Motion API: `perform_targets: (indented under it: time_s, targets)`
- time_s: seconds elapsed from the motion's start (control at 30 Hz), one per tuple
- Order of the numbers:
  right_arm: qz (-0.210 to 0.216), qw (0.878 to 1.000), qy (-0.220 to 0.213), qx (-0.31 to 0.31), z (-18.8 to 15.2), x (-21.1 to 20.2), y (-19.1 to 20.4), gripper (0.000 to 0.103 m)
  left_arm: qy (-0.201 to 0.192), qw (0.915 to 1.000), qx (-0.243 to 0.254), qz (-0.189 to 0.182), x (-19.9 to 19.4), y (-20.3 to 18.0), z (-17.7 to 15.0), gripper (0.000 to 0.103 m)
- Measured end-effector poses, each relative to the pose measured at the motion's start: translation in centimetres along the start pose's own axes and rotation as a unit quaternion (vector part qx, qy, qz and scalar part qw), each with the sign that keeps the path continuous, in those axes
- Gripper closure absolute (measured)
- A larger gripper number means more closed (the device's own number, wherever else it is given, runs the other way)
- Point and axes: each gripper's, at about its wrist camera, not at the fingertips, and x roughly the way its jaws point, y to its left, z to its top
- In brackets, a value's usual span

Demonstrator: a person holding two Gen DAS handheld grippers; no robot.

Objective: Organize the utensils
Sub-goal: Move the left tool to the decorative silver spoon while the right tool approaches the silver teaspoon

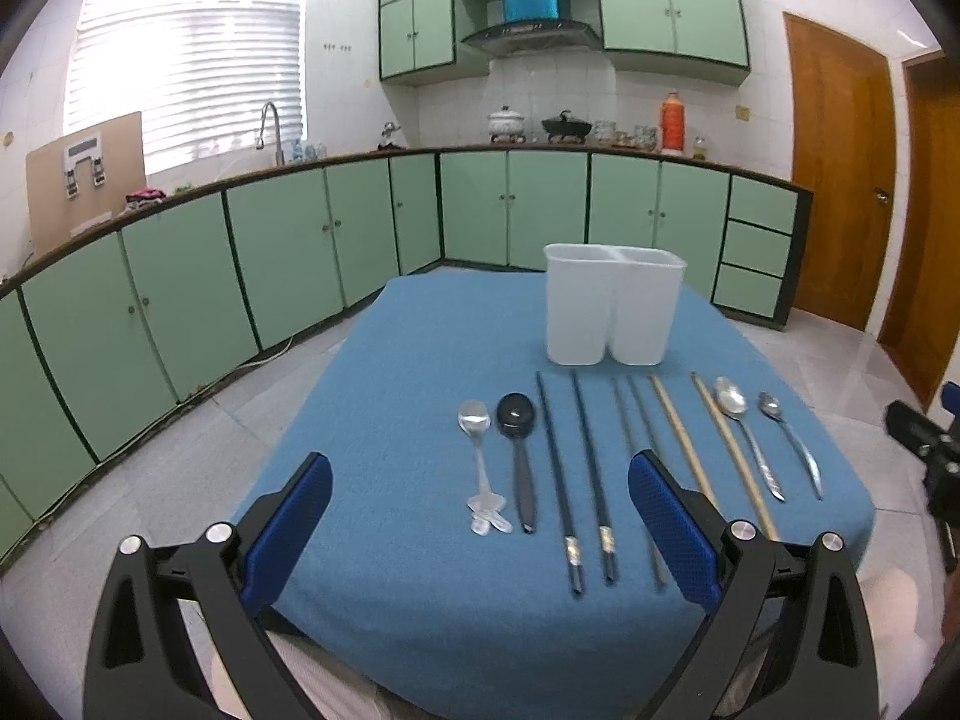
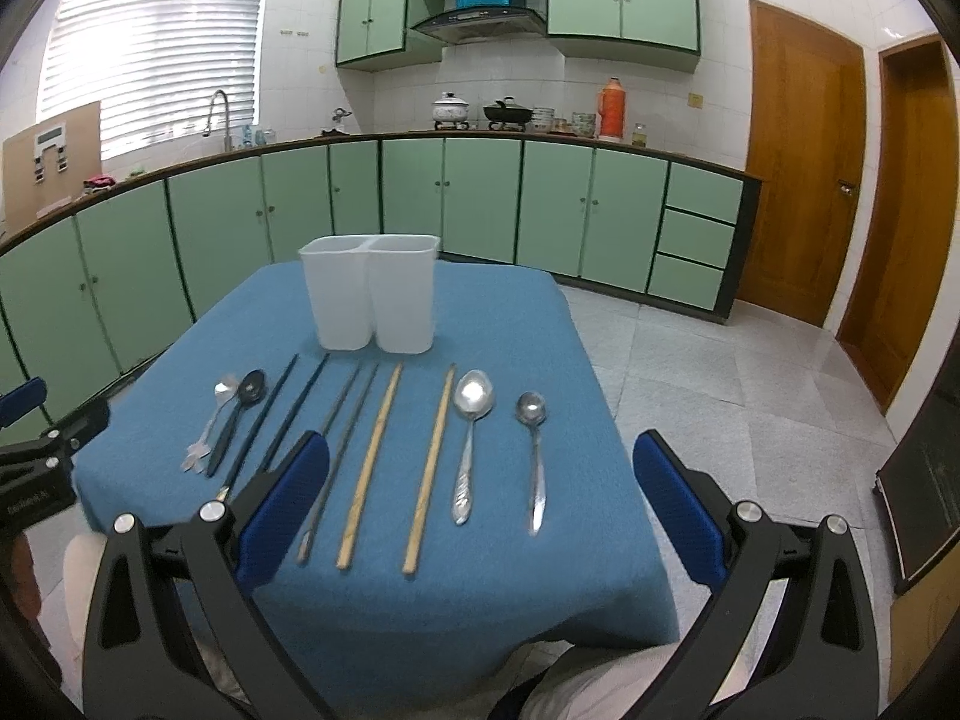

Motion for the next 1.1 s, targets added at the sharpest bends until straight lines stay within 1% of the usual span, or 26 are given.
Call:
perform_targets:
  time_s: [0.1,0.23,0.33,0.37,0.4,0.43,0.5,0.57,0.7,0.87,1.07,1.1]
  targets:
    - [-0.008,1.0,0.008,0.011,0.5,2.0,-0.9,0.005,0.02,0.9998,-0.003,0.008,2.5,0.8,0.8,0.006]
    - [-0.018,0.999,0.016,0.022,1.3,4.6,-1.8,0.006,0.052,0.9985,0.006,0.016,6.8,1.4,1.6,0.006]
    - [-0.021,0.999,0.026,0.024,1.8,6.5,-2.1,0.015,0.083,0.9964,0.01,0.012,9.9,1.7,1.9,0.006]
    - [-0.019,0.999,0.034,0.025,1.9,7.4,-2.2,0.022,0.095,0.9954,0.01,0.012,11.0,1.8,1.9,0.007]
    - [-0.017,0.999,0.041,0.027,2.1,8.3,-2.3,0.025,0.106,0.9943,0.01,0.013,12.1,1.9,1.9,0.007]
    - [-0.016,0.998,0.046,0.028,2.1,8.8,-2.4,0.026,0.115,0.9933,0.009,0.015,13.1,2.0,2.1,0.008]
    - [-0.015,0.998,0.055,0.027,2.3,10.1,-2.3,0.032,0.131,0.9913,0.008,0.015,14.9,2.3,2.2,0.012]
    - [-0.014,0.997,0.065,0.024,2.3,11.5,-2.2,0.035,0.145,0.9893,0.003,0.018,16.5,2.5,2.3,0.015]
    - [-0.015,0.996,0.081,0.023,2.4,13.7,-2.2,0.038,0.162,0.9866,0.002,0.02,18.8,2.9,2.6,0.017]
    - [-0.015,0.995,0.091,0.023,2.5,15.4,-2.1,0.038,0.175,0.9843,0.003,0.021,20.8,2.9,2.5,0.017]
    - [-0.016,0.995,0.096,0.024,2.8,16.5,-1.9,0.038,0.186,0.9823,0.008,0.021,21.9,2.9,2.5,0.018]
    - [-0.016,0.995,0.097,0.024,2.8,16.6,-1.9,0.038,0.188,0.982,0.007,0.02,21.9,3.1,2.5,0.019]
